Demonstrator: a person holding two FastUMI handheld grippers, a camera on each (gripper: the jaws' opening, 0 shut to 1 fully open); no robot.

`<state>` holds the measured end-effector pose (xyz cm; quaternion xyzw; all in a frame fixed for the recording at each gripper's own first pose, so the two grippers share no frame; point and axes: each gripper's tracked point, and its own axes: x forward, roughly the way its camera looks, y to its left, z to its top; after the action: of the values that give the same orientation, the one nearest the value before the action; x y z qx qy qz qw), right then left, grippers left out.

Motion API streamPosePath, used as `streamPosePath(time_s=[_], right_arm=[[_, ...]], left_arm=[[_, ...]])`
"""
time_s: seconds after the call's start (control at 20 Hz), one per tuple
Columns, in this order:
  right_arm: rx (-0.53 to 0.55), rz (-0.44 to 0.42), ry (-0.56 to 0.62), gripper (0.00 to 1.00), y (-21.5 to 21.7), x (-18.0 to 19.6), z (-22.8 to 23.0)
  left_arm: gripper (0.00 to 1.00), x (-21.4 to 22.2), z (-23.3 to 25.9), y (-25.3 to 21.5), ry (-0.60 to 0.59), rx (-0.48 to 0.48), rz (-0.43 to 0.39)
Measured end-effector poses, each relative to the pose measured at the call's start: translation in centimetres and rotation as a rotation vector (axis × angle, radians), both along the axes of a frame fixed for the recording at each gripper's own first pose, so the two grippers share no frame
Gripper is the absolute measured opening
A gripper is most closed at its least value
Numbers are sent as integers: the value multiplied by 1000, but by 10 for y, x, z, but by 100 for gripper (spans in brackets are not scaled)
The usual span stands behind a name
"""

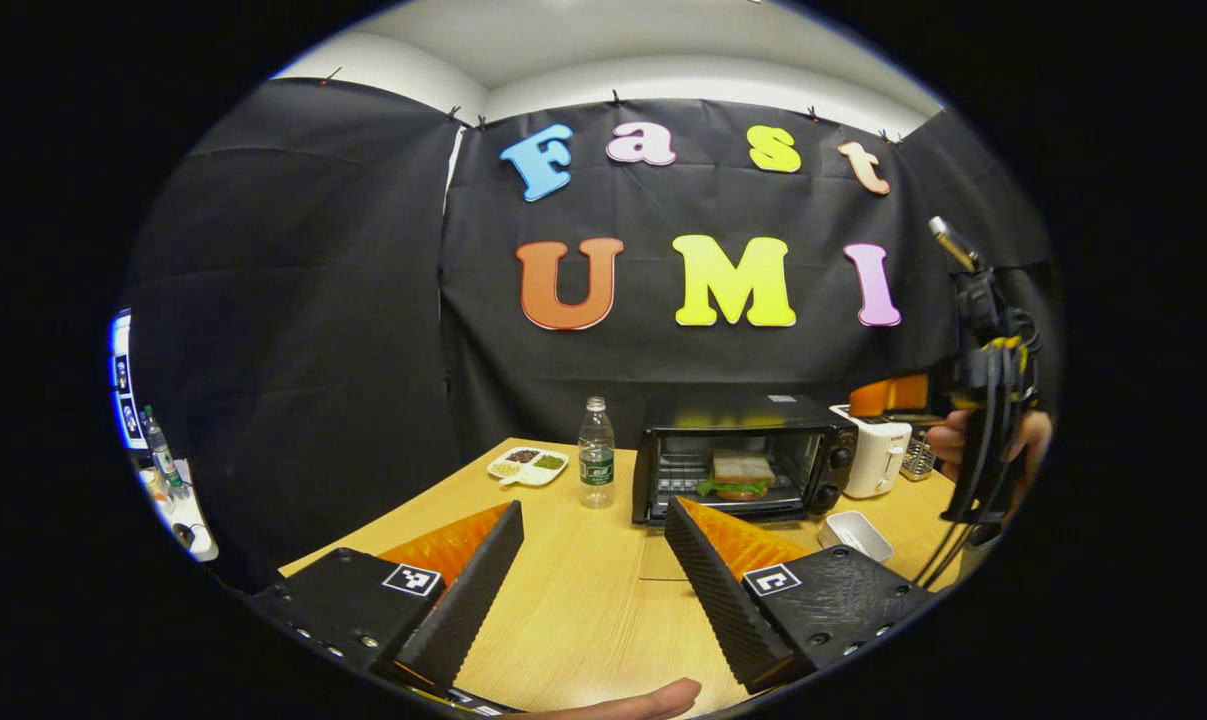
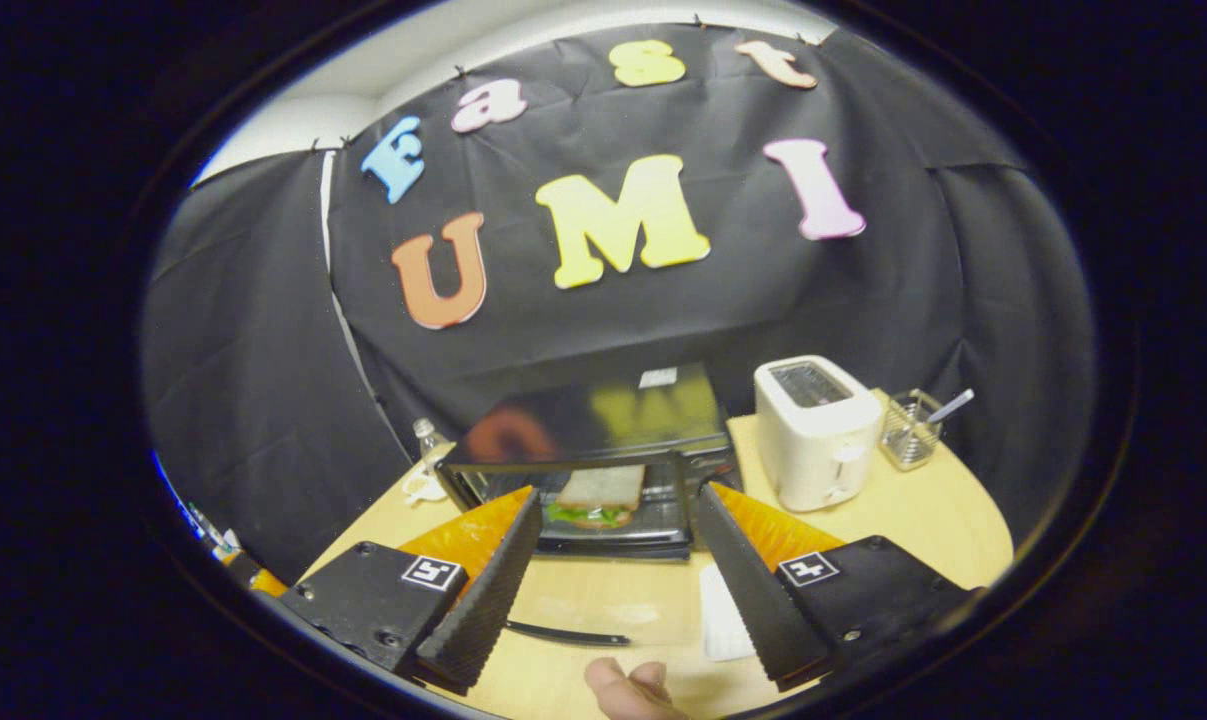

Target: Open the electric oven with the left hand, put the food in, and close the electric oven.

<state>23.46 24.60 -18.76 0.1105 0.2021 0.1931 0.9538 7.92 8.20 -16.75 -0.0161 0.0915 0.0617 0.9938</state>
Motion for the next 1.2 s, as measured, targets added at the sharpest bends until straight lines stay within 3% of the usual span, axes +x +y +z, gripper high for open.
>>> streamPosePath(time_s=[0.05, 0.1, 0.35, 0.4, 0.5, 0.55, 0.75, 0.8, 0.9, 0.95, 1.0, 1.1, 1.15, 1.2], right_arm=[[-3, -15, -32, 89, -17, -5, 12], [-14, -31, -60, 100, -34, -10, 21], [-101, -170, -247, 100, -110, -27, 72], [-107, -182, -281, 88, -109, -38, 88], [-97, -178, -319, 89, -115, -53, 106], [-78, -171, -339, 100, -118, -59, 114], [-61, -171, -379, 100, -135, -79, 124], [-61, -174, -382, 89, -141, -84, 120], [-65, -193, -375, 89, -153, -88, 113], [-66, -208, -370, 89, -160, -86, 110], [-67, -223, -363, 89, -177, -113, 114], [-70, -249, -333, 89, -190, -109, 101], [-64, -256, -314, 100, -194, -108, 96], [-55, -263, -301, 100, -199, -108, 91]], left_arm=[[94, 5, -8, -7, 19, -6, -16], [94, 10, -15, -16, 37, -12, -31], [94, 34, -52, -63, 120, -35, -113], [94, 37, -59, -70, 139, -29, -131], [95, 41, -77, -87, 179, -18, -172], [95, 43, -86, -95, 201, -18, -186], [94, 46, -131, -127, 312, -57, -246], [95, 45, -141, -139, 340, -64, -273], [94, 46, -159, -153, 393, -56, -305], [94, 47, -165, -157, 410, -44, -309], [95, 49, -172, -162, 427, -36, -315], [94, 52, -183, -168, 457, -30, -312], [95, 54, -188, -169, 474, -27, -304], [95, 57, -192, -173, 485, -26, -302]])
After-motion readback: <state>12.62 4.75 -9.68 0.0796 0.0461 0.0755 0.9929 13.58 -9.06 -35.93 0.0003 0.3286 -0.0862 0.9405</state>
